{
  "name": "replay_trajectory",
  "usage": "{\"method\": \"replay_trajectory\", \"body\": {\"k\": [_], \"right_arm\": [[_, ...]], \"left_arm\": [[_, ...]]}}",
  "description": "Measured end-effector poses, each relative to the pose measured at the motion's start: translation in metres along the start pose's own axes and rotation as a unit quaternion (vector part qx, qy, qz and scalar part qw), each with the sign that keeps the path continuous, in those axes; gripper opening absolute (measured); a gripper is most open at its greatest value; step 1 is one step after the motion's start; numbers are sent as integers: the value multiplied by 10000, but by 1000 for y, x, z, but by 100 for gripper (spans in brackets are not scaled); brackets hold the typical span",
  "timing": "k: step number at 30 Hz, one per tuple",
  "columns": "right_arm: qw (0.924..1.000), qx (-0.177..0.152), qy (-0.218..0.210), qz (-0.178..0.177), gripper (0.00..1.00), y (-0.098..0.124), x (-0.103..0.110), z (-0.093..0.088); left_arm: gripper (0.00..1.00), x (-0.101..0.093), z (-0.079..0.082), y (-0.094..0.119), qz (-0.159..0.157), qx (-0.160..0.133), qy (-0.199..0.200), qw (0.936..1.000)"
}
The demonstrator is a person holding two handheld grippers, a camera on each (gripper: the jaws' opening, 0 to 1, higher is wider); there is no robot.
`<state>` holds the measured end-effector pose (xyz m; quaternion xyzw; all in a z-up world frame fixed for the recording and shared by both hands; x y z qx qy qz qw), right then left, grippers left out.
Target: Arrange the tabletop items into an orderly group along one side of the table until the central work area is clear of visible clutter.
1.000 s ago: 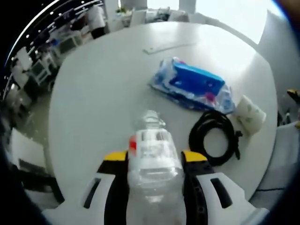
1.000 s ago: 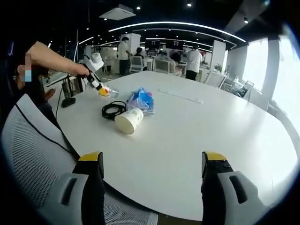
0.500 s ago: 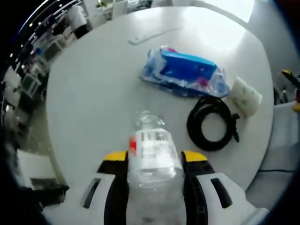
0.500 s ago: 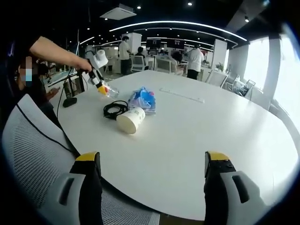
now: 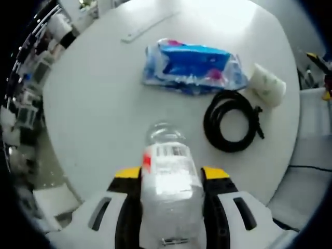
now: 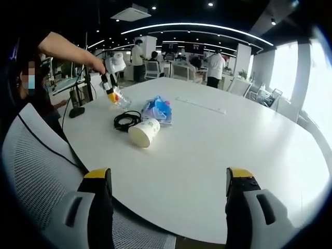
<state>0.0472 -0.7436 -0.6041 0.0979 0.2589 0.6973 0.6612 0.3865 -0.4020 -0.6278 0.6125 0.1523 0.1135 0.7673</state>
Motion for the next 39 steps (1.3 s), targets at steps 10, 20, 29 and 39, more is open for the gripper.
{"method": "replay_trajectory", "body": {"k": [10,20,29,39], "right_arm": [[10000,57,26,16,90,0,1,-1],[9999,103,35,44,89,-1,2,-2],[9999,141,50,49,89,-1,2,-3],[9999,118,49,-2,89,-1,3,-2]], "left_arm": [[40,1,14,1,26,844,-862,9927],[40,1,32,-4,116,1480,-1591,9760],[41,-2,42,-7,121,1983,-2154,9561],[42,-2,48,-9,37,2336,-2783,9317]]}}
Point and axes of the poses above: the point that each gripper's makers call its tool centre point, and the gripper's own axes: y roughly backward along the fingers, x roughly to its left, z roughly out of its top, the point moved 8 cm from there along y, roughly backward along the fingers, and after that the axes turned 11 degrees about -z, right-handed, at the moved point
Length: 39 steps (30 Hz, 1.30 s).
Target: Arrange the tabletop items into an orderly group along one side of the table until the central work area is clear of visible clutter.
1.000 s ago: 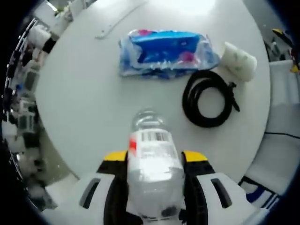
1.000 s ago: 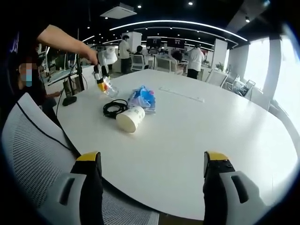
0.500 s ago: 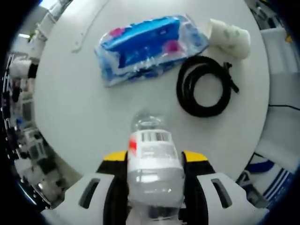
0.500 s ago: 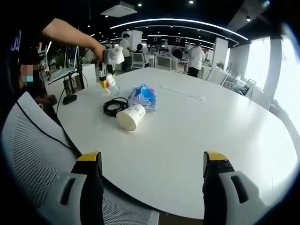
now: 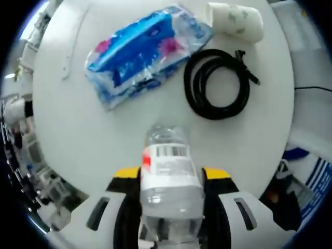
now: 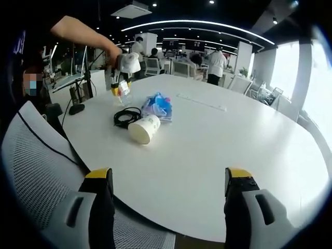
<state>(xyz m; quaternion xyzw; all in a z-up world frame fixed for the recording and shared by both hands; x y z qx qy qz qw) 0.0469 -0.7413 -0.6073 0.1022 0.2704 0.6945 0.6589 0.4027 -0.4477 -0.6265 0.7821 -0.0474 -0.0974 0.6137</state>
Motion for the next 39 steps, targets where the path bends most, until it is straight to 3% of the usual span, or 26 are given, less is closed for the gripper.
{"method": "replay_trajectory", "body": {"k": [11,13,17,20,24,28,35,39], "right_arm": [[10000,2,-5,-21,87,-1,5,-1],[10000,3,0,-12,87,0,6,-1],[10000,-4,-15,-37,87,0,5,-1],[10000,-8,-25,-46,87,0,5,-1],[10000,-4,-20,-64,87,-1,4,-1],[10000,-2,-11,-55,87,-2,4,0],[10000,-6,-29,-63,87,-3,3,1],[10000,-3,-6,-43,87,-3,4,1]], "left_arm": [[42,2,2,-5,93,296,-486,9983],[43,1,5,-5,169,520,-848,9949],[44,6,14,-8,166,962,-1181,9882],[44,7,23,-5,118,1105,-1135,9873],[44,4,36,-5,50,1079,-1252,9862],[44,3,37,-5,25,1230,-1307,9838],[44,6,31,-7,22,1365,-1055,9850],[45,5,35,-8,106,1283,-1150,9850]]}}
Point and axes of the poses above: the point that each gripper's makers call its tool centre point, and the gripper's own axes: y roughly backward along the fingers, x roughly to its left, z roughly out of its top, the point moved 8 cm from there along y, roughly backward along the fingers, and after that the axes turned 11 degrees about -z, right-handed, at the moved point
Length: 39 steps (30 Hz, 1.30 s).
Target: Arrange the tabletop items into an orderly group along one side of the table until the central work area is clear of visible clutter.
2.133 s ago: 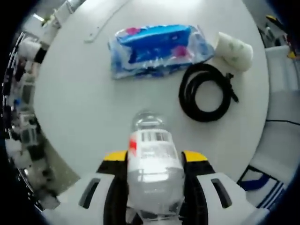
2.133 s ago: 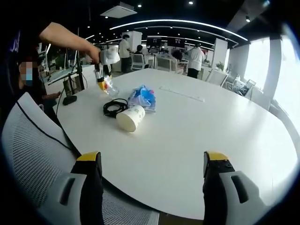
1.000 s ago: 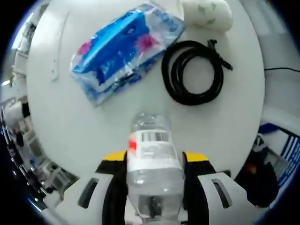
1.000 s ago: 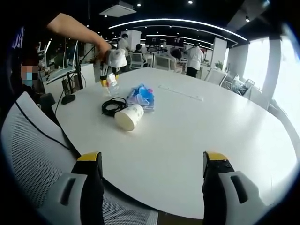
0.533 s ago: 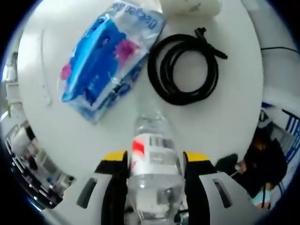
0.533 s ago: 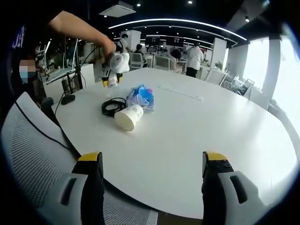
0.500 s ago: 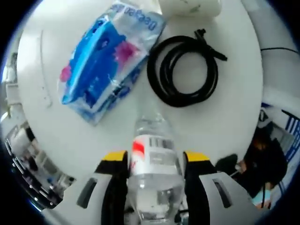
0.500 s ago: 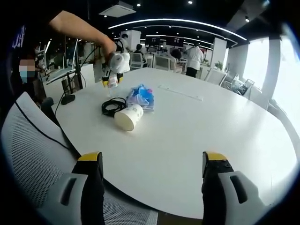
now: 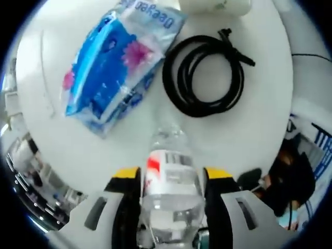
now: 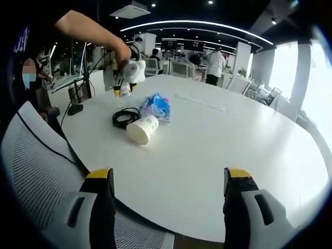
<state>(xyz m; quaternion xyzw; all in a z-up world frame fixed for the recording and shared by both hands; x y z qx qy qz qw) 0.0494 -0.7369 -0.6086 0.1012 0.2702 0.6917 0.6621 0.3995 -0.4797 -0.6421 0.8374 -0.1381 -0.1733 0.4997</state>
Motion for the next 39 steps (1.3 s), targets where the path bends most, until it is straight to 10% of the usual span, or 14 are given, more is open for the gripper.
{"method": "replay_trajectory", "body": {"k": [13,21,31,39], "right_arm": [[10000,-42,24,-33,87,0,1,0],[10000,-24,49,23,87,0,2,-1],[10000,-7,44,42,86,0,3,-2],[10000,20,54,67,86,2,4,-5]], "left_arm": [[56,-5,-5,13,241,-288,60,9993],[62,-11,-17,29,417,-1254,569,9896],[75,-11,-19,57,741,-3046,1310,9405],[99,-18,-28,66,1068,-4189,1856,8824]]}}
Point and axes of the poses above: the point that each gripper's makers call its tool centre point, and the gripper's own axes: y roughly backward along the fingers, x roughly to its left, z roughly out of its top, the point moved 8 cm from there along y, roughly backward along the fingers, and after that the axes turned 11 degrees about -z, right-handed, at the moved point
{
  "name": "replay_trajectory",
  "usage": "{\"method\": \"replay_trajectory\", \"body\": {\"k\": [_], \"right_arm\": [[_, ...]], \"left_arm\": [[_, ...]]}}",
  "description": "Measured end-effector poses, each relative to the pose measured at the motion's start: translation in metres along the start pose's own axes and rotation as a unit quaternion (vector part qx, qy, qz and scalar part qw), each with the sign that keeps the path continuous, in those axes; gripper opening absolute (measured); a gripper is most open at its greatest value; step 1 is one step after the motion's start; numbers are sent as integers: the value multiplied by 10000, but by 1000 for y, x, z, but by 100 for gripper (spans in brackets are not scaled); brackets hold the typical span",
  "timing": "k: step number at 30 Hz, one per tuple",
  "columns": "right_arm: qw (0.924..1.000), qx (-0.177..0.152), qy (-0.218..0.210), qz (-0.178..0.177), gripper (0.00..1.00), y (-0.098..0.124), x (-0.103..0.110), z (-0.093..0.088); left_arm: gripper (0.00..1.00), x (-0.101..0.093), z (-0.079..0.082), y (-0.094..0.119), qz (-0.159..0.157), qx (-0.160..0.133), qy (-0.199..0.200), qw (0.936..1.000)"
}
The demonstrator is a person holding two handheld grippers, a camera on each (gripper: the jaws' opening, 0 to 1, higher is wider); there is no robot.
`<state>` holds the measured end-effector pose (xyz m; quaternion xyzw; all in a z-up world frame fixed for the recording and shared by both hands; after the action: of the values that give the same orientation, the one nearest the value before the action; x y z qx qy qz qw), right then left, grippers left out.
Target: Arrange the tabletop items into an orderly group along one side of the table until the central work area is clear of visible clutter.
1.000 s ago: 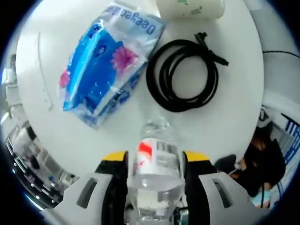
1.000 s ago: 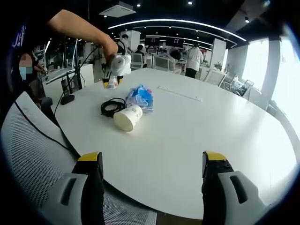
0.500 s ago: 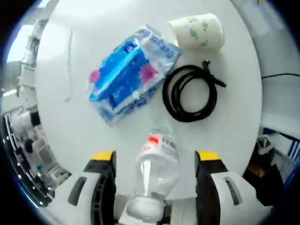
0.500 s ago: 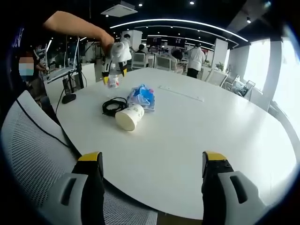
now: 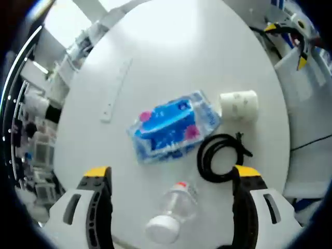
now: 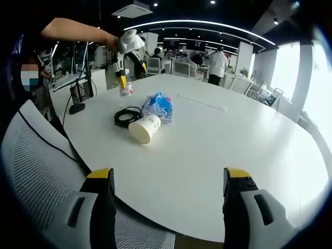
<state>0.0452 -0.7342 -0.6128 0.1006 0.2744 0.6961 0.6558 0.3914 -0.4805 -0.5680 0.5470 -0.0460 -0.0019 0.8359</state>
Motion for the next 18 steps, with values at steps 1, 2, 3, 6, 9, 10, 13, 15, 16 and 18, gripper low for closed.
{"method": "replay_trajectory", "body": {"k": [1,2,3,6,9,10,13,15,16,18], "right_arm": [[10000,3,2,-3,86,0,0,0],[10000,2,1,-11,86,0,0,-1],[10000,-2,-3,-24,86,0,0,-1],[10000,16,3,-50,86,1,-1,-1],[10000,36,21,-23,86,1,0,-2],[10000,49,29,-11,86,1,0,-2],[9999,81,58,17,86,0,1,-3],[9999,94,66,36,85,0,1,-3],[9999,93,69,37,85,0,1,-3],[9999,95,67,31,85,0,1,-3]], "left_arm": [[100,0,0,2,11,-119,66,9999],[100,0,0,4,55,-245,132,9996],[100,-2,0,6,3,-391,249,9989],[100,-3,-3,12,123,-900,597,9941],[100,-5,-9,16,246,-1218,775,9892],[100,-5,-12,17,268,-1344,878,9867],[100,-5,-18,19,358,-1689,1138,9784],[100,-4,-26,20,544,-1913,1188,9728],[100,-3,-29,19,571,-1972,1215,9711],[100,-3,-35,18,627,-2142,1326,9657]]}}
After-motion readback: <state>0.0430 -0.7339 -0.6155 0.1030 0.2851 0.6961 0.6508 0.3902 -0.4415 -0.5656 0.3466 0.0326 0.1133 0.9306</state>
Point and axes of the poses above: the point that each gripper's makers call its tool centre point, and the gripper's own axes: y roughly backward along the fingers, x roughly to its left, z roughly out of its top, the point moved 8 cm from there along y, roughly backward along the fingers, and after that the axes turned 11 degrees about -z, right-handed, at the moved point
